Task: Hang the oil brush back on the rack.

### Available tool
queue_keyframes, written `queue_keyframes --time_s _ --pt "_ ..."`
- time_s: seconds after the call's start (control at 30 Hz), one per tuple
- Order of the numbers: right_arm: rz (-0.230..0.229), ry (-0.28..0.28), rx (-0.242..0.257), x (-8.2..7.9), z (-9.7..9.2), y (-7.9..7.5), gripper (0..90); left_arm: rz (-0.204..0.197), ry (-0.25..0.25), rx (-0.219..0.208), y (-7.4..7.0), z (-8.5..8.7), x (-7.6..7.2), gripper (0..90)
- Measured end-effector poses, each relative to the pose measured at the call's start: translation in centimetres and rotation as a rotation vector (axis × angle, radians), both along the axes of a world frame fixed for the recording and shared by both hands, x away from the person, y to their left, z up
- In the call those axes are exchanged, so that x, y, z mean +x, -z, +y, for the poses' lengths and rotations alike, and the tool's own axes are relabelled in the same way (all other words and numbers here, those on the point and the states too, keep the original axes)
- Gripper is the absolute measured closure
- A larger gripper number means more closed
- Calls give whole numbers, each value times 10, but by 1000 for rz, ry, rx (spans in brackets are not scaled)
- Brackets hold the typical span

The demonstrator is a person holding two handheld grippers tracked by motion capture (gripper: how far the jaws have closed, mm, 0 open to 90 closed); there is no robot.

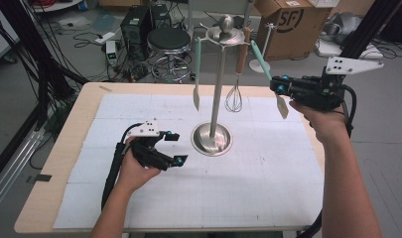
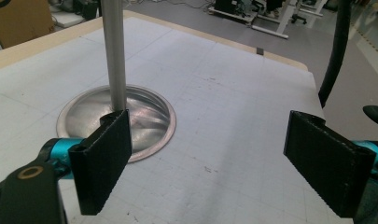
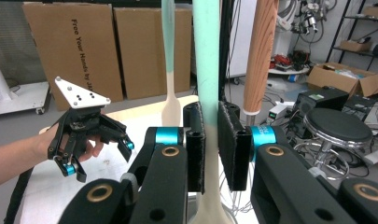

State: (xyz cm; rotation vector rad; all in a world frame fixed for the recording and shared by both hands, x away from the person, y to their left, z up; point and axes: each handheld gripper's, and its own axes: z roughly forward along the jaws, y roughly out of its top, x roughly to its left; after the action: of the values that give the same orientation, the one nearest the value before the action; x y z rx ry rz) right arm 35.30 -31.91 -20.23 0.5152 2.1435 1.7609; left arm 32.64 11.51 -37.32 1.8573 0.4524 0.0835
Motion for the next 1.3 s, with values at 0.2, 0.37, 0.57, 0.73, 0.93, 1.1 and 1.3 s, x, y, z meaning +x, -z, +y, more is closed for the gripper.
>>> queue_keyframes --time_s 0.2,0.37,0.57,0.73,0.93,1.1,1.3 --pt "5 -3 -6 4 4 2 822 -1 -1 3 0 -1 0 160" --pt "15 -7 -16 6 10 4 820 1 2 1 0 0 0 160" --pt "36 -15 -27 8 16 6 769 1 1 -1 0 0 0 160" --pt "41 -20 -32 8 16 7 715 2 2 -3 0 0 0 160" --pt "61 -46 -50 6 19 15 653 0 1 0 0 -1 0 160" --pt "77 -52 -60 6 21 21 560 -1 2 -7 -1 0 -1 160" --pt "91 -71 -89 3 27 27 476 -1 0 -9 -1 1 0 159"
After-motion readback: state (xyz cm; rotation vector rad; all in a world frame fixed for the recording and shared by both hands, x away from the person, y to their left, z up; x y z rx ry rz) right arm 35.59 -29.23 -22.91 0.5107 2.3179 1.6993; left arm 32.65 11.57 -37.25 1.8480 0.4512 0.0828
